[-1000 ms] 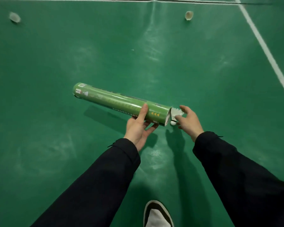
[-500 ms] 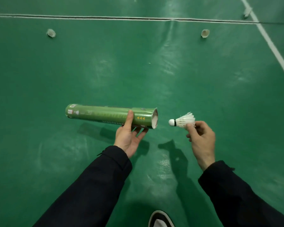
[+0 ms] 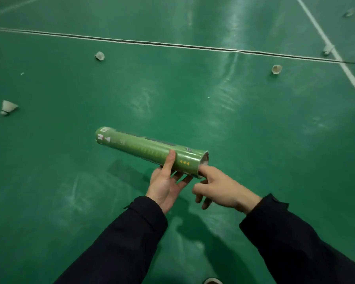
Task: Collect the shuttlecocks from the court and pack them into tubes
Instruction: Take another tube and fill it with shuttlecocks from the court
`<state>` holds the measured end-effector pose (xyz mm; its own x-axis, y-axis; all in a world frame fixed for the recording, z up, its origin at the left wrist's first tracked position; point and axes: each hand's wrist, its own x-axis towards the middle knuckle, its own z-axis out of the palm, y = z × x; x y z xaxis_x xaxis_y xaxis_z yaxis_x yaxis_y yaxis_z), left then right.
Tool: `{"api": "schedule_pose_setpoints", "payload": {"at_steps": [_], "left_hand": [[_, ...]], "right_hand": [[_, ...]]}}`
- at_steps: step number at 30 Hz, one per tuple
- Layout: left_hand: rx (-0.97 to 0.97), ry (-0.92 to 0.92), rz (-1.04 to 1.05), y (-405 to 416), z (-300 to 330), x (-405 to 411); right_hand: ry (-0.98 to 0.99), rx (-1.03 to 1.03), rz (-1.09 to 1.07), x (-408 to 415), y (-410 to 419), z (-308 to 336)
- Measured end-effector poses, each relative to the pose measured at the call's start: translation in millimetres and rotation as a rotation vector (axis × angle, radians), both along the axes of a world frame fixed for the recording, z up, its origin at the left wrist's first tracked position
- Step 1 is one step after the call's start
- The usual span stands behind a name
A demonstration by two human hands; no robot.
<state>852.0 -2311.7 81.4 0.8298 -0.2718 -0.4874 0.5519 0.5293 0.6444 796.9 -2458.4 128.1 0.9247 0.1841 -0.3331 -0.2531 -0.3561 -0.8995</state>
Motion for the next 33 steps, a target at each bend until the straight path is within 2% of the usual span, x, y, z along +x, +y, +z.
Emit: {"api": "schedule_pose_setpoints", "payload": {"at_steps": [3,6,11,15,20,24,29,33], "left_hand": [[0.027,-0.043,0.02,9,11,7],[0.031,-0.03,0.038,15,38,14],[0.047,0.07,0.009,3,136,12],[0.086,0.125,-0.055,-23,239,9],[0.159,0.193,-0.141,-76,380,3],[0.238,0.212,-0.199,-118,466,2],[0.281,0.244,-0.221,-154,529,7],[0.323,0.253,-0.246,-177,563,25]], "right_hand": [[0.166,0.193,0.109,24,3,25],[0.212,0.27,0.117,37,6,53],[0.214,0.42,-0.179,25,-2,141],[0.223,0.521,-0.401,5,-25,231],[0.216,0.51,-0.573,-18,-64,361],[0.263,0.456,-0.685,-24,-91,445],[0.229,0.359,-0.776,-17,-110,508],[0.193,0.395,-0.864,-2,-123,534]]}}
